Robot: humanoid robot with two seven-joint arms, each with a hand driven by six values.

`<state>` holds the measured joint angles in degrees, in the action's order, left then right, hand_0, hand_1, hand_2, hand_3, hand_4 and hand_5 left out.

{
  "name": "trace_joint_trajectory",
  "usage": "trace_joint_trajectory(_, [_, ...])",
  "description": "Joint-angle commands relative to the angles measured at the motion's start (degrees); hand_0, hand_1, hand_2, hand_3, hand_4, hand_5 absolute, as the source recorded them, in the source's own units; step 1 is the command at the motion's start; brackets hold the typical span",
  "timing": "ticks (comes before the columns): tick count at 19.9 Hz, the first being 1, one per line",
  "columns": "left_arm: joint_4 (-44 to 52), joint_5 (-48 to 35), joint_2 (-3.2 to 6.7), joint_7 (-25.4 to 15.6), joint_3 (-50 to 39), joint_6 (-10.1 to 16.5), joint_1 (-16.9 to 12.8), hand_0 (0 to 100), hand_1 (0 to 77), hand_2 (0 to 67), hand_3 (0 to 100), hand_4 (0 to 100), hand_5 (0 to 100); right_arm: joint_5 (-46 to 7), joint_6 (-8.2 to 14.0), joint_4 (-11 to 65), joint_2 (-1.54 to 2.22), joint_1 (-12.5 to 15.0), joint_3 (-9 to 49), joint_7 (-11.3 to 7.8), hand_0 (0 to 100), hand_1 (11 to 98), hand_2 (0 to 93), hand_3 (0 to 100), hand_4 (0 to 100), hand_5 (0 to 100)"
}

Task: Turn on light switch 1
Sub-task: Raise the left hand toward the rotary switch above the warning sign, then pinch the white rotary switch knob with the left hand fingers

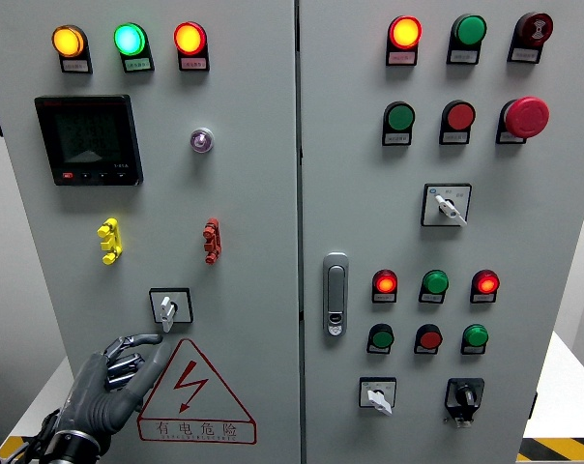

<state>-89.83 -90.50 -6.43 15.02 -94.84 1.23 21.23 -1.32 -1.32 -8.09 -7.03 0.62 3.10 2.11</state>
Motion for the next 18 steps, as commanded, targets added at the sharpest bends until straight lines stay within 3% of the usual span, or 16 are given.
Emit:
trace_joint_trajectory(1, [0.0, 0.7, -0.25, 0.8, -0.1, 0.0, 0.9, 0, 47.2, 35.7, 90, 100, 97, 0.0, 0.1, 0.0, 0.00, 0.0, 0.0, 0.00, 0, 19.8, 0.0, 20, 19, 11])
trace_joint_trajectory(5, [-0.1, 0.8, -0.33, 1.6, -0.4, -0.1, 1.3, 0, 47.3, 36.2, 91, 100, 97, 0.0, 0.1, 0.0, 0.00, 0.0, 0.0, 0.00, 0, 19.8, 0.0, 20, 19, 11])
trace_joint_trajectory(15, [-2.2, 1.0, -0.42, 4.7, 0.8, -4.2, 2.6, 0, 49.9, 38.1, 93, 100, 98, 0.0, 0.1, 0.0, 0.00, 0.0, 0.0, 0.00, 0, 19.8, 0.0, 20, 19, 11])
trace_joint_trajectory(18, [-3.2, 3.9, -0.42, 5.5, 0.9, -4.3, 2.6, 0, 50.4, 39.5, 94, 100, 100, 0.0, 0.1, 0.0, 0.00, 0.0, 0.0, 0.00, 0, 19.7, 0.0, 20, 19, 11])
